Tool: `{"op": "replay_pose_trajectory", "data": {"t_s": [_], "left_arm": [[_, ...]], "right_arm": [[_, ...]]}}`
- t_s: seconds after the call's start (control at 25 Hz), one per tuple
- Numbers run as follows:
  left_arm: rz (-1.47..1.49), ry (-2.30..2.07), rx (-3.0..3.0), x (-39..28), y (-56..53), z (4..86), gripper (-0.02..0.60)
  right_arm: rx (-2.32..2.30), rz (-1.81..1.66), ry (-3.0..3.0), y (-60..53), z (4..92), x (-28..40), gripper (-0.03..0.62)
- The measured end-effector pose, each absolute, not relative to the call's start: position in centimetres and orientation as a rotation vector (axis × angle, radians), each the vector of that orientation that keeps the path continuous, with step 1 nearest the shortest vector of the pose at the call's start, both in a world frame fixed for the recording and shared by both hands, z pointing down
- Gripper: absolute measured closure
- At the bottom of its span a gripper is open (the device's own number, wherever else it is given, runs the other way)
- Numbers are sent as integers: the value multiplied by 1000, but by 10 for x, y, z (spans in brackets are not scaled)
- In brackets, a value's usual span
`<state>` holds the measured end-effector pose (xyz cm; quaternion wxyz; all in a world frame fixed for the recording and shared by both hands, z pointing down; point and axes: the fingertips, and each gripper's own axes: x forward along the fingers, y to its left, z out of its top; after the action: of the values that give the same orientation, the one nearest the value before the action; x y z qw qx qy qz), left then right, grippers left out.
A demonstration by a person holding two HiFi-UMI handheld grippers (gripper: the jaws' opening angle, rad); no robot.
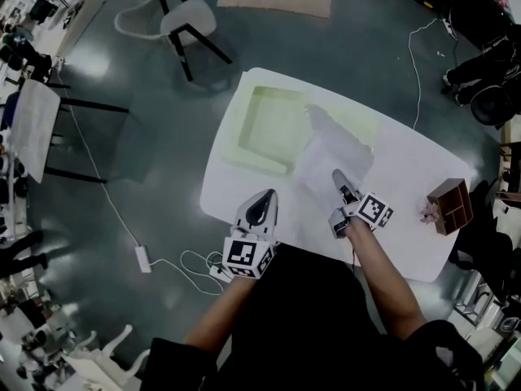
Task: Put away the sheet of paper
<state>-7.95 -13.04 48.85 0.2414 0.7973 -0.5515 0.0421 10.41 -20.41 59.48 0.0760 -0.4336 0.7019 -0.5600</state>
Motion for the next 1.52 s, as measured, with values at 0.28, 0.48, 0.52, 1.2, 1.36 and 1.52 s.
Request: {"op": "replay_pose_trajectory", "data": {"t_s": [0.28, 0.48, 0.52, 1.2, 1.36, 1.52], "left_arm": [[159, -1473, 2174, -91, -147, 509, 578], [170, -1432, 2173, -95, -156, 519, 578], [171, -1425, 2172, -95, -158, 521, 578], [198, -1361, 2151, -112, -186, 544, 578], [198, -1356, 2143, -114, -191, 546, 578], [204, -1351, 2141, -117, -195, 547, 578]], "right_arm": [[-1370, -1744, 2053, -216, 639, 98, 595], [-1402, -1781, 2020, -222, 661, 94, 595], [-1407, -1791, 2011, -223, 665, 93, 595], [-1427, -1997, 1796, -241, 706, 71, 595], [-1400, -2044, 1709, -244, 711, 66, 595], [-1356, -2096, 1635, -246, 715, 58, 595]]}}
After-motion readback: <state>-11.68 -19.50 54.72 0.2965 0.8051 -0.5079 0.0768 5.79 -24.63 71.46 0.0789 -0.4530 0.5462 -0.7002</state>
